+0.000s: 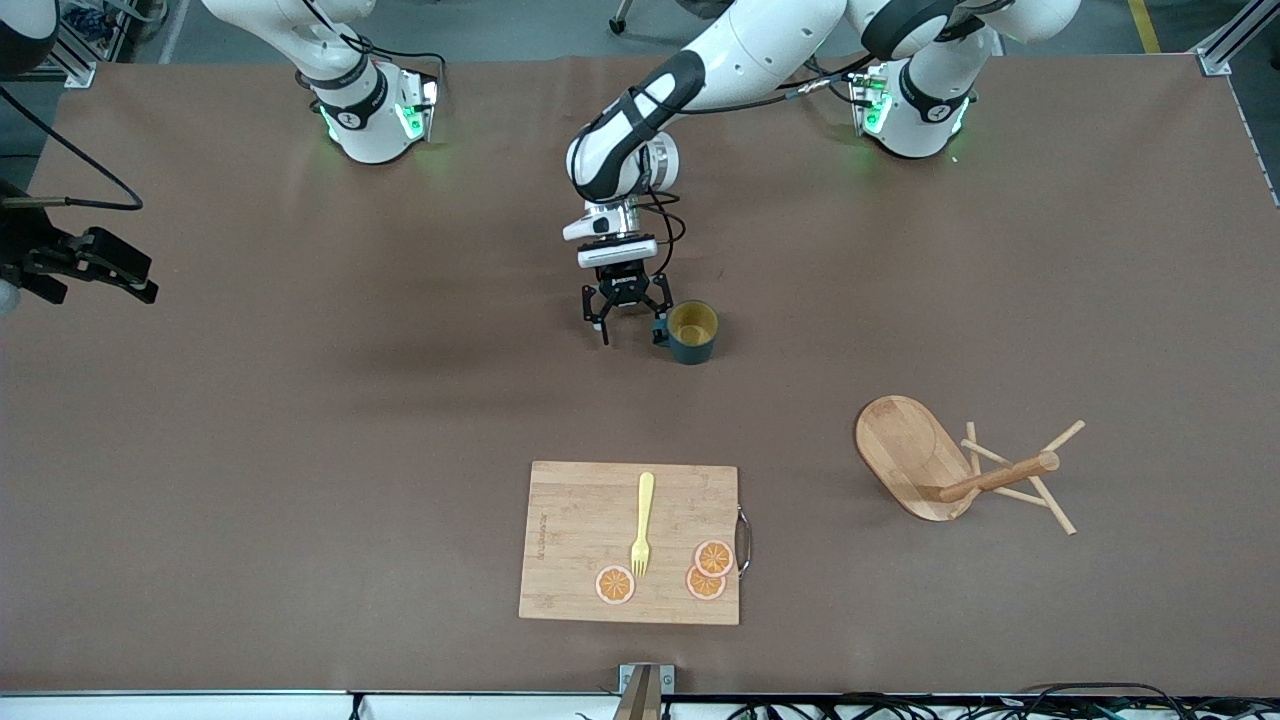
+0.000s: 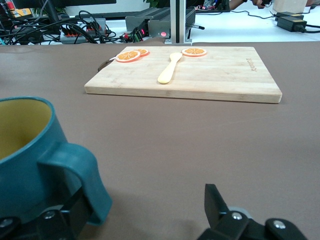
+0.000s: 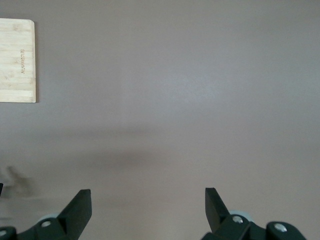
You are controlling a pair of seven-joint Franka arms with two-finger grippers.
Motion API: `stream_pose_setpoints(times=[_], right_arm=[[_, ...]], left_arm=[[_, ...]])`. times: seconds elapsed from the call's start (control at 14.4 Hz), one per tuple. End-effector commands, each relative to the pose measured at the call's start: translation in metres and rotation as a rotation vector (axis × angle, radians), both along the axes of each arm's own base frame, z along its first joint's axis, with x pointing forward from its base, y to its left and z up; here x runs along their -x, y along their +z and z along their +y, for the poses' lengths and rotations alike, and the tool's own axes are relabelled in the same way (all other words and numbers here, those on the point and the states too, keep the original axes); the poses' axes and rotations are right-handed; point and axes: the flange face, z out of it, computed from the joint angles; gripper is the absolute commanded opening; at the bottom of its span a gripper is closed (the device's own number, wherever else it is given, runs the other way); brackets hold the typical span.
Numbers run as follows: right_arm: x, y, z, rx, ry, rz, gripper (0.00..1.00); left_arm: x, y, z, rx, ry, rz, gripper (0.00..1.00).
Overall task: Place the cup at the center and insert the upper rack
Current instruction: 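Close the left gripper on the mug handle, then lift the mug and carry it to the wooden mug tree with the left gripper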
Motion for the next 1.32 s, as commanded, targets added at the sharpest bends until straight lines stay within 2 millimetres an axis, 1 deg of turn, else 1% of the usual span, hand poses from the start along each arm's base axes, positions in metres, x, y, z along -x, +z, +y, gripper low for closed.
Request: stream_pose_setpoints(times=[0.0,0.21,0.35,0.42,0.83,1.11,1.25], right_arm=[[0.0091,0.0030,0.0000,0.004,-0.002,-0.007,1.00],[0.0131,-0.0005,-0.0034,0.003,-0.005,0.031,1.00],[0.0133,-0.0006,-0.0036,0.004,0.001,0.033,1.00],[0.0131,-0.0005,-0.0037,0.006,0.001,0.032,1.00],[0.0131,0.0023,-0.0021,0.015,0.006,0.027,1.00],[0.0129,0.0025,-0.0032,0.017,0.006,0.026,1.00],[0.0129,0.0025,-0.0032,0.017,0.006,0.026,1.00]], left_arm=[[-0.0034,-0.0005,-0.0059,-0.002,-0.006,-0.030,0.92],[-0.0039,-0.0016,-0.0051,-0.002,-0.004,-0.030,0.89],[-0.0048,-0.0016,-0.0047,0.002,-0.001,-0.031,0.84],[-0.0048,-0.0016,-0.0047,0.004,0.001,-0.031,0.79],[-0.0069,-0.0026,-0.0026,0.036,0.025,-0.039,0.49],[-0.0073,0.0010,-0.0030,0.089,0.056,-0.055,0.24],[-0.0087,0.0015,-0.0018,0.107,0.076,-0.069,0.10]])
